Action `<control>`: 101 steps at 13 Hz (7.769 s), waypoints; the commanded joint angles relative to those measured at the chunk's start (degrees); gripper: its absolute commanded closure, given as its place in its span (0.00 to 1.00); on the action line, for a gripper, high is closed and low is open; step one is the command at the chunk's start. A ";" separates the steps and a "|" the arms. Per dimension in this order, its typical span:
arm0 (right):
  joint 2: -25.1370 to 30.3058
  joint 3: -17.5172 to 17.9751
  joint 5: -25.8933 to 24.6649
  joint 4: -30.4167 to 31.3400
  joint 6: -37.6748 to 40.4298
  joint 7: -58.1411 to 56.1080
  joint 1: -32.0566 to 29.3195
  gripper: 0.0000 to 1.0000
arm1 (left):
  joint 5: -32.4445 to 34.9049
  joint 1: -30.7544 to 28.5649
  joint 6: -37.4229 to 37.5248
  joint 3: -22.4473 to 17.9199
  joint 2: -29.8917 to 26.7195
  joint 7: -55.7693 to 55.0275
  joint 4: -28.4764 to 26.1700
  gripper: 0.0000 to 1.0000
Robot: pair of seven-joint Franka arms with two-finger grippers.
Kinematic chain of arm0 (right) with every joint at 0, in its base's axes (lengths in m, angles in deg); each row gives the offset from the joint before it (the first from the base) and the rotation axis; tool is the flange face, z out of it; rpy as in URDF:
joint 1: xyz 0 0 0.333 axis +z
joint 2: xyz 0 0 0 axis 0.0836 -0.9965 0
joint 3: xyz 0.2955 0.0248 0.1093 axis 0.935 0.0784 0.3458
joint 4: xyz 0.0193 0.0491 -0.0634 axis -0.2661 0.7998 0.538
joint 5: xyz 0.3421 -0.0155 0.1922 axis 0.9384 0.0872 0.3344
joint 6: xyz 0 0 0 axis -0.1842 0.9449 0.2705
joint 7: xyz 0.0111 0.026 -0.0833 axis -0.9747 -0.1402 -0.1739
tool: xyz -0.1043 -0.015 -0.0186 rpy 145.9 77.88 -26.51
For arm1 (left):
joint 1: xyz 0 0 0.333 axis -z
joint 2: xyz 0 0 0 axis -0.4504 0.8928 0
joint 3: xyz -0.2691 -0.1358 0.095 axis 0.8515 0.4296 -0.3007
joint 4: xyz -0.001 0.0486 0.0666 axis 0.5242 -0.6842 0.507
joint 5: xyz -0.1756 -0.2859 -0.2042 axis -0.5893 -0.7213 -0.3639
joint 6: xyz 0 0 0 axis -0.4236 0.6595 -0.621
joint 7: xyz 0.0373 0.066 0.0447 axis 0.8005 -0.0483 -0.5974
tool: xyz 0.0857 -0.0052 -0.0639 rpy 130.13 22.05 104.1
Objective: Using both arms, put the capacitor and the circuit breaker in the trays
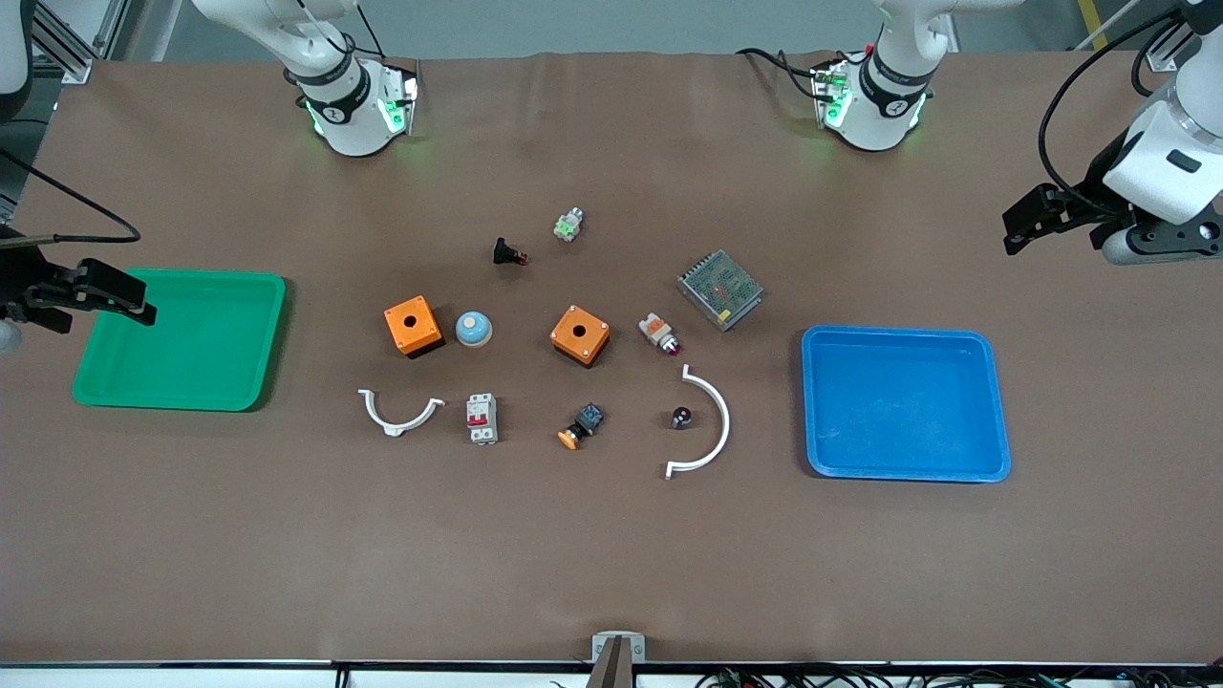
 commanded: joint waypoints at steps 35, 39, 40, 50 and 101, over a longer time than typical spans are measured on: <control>-12.87 1.44 -0.88 10.57 -18.52 16.35 20.04 0.00 | 1.19 29.07 -37.41 -0.66 54.04 -48.27 22.34 0.23; -19.11 1.44 1.94 9.95 -23.87 16.62 22.07 0.00 | 2.06 29.95 -37.60 -0.75 55.71 -48.27 21.90 0.30; -21.04 1.53 2.02 9.17 -24.23 16.70 22.07 0.00 | 2.76 30.04 -37.60 -0.67 56.15 -48.36 21.81 0.31; -29.93 1.53 7.30 7.14 -34.41 19.25 25.24 0.00 | 4.61 29.52 -36.63 -1.63 53.71 -44.85 21.55 0.96; -11.04 -0.32 -4.57 37.79 -34.23 -23.90 -20.11 0.92 | -1.54 -2.05 0.19 -1.54 1.15 9.74 3.89 0.00</control>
